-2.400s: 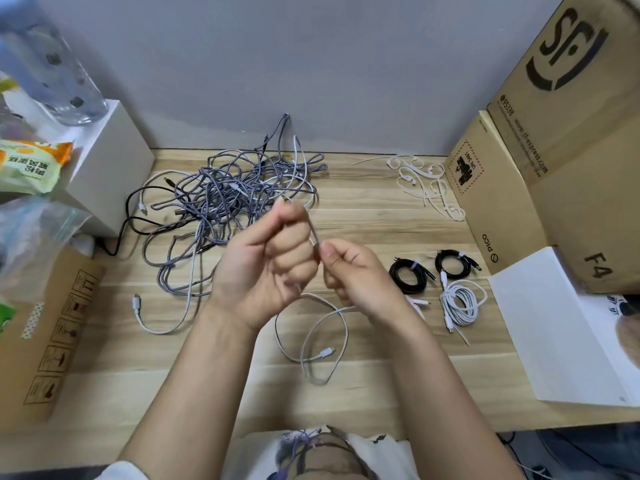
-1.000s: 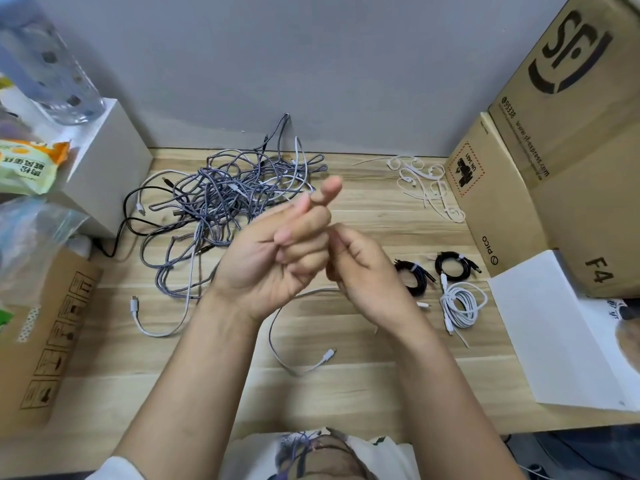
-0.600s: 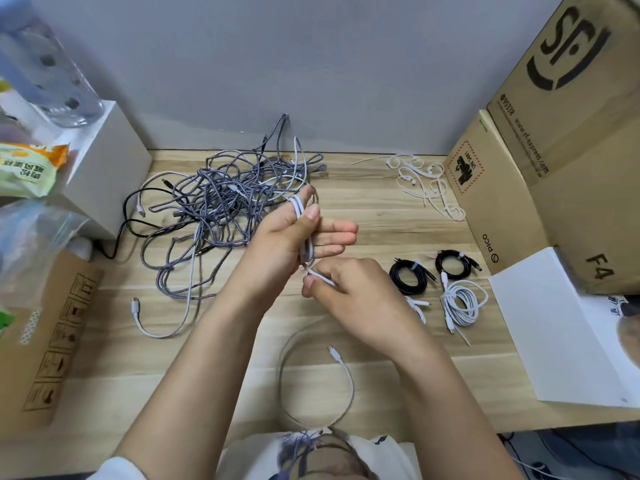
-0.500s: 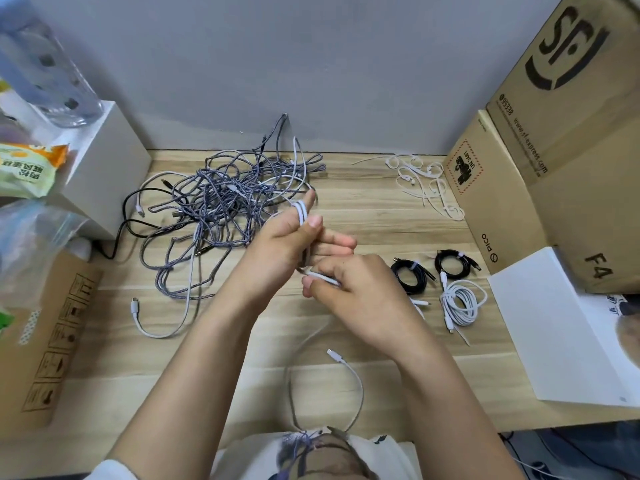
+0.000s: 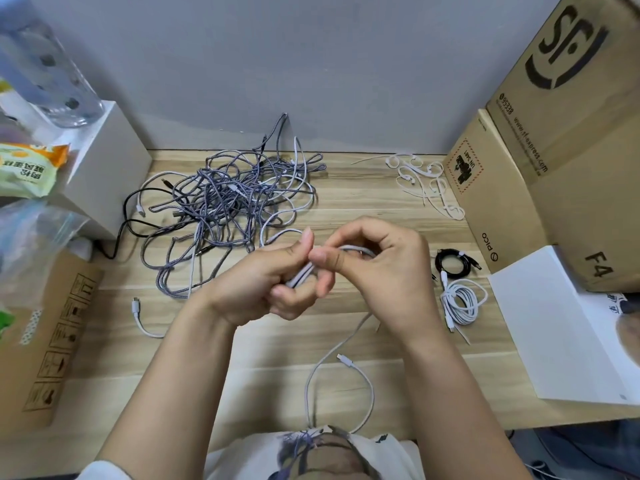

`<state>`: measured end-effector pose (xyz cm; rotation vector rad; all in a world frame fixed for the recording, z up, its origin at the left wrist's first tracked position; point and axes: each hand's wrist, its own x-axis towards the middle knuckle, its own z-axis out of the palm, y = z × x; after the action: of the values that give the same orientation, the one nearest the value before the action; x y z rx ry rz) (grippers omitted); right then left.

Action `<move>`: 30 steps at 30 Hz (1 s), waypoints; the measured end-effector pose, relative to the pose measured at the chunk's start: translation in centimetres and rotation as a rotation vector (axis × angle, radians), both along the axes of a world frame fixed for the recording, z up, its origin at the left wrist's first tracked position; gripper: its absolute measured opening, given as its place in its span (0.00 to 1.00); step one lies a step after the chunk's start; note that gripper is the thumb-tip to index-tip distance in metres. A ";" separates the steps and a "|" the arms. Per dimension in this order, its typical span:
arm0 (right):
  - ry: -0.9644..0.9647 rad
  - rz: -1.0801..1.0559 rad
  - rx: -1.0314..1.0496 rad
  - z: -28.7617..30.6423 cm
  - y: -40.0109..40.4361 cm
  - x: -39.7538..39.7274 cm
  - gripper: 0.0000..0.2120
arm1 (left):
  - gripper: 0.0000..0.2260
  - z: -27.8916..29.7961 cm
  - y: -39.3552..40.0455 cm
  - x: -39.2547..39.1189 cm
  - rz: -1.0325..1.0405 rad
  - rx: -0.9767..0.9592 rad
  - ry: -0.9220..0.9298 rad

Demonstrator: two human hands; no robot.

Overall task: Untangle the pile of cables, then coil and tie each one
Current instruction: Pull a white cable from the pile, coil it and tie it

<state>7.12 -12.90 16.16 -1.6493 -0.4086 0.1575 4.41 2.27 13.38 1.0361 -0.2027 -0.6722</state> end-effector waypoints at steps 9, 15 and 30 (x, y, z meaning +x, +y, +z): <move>0.293 0.197 0.021 -1.1 0.4 0.4 0.12 | 0.12 2.2 0.4 1.4 0.086 -0.722 0.114; 0.262 0.269 -0.357 -2.2 1.2 -0.1 0.17 | 0.22 2.1 -1.3 1.6 0.624 -0.328 0.048; -0.005 0.059 -0.385 0.1 -0.1 -0.7 0.08 | 0.09 0.2 -1.4 0.5 0.426 0.592 -0.176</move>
<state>6.43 -12.98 16.27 -2.0161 -0.4513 0.2903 4.95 0.85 13.55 1.6494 0.0761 -0.2478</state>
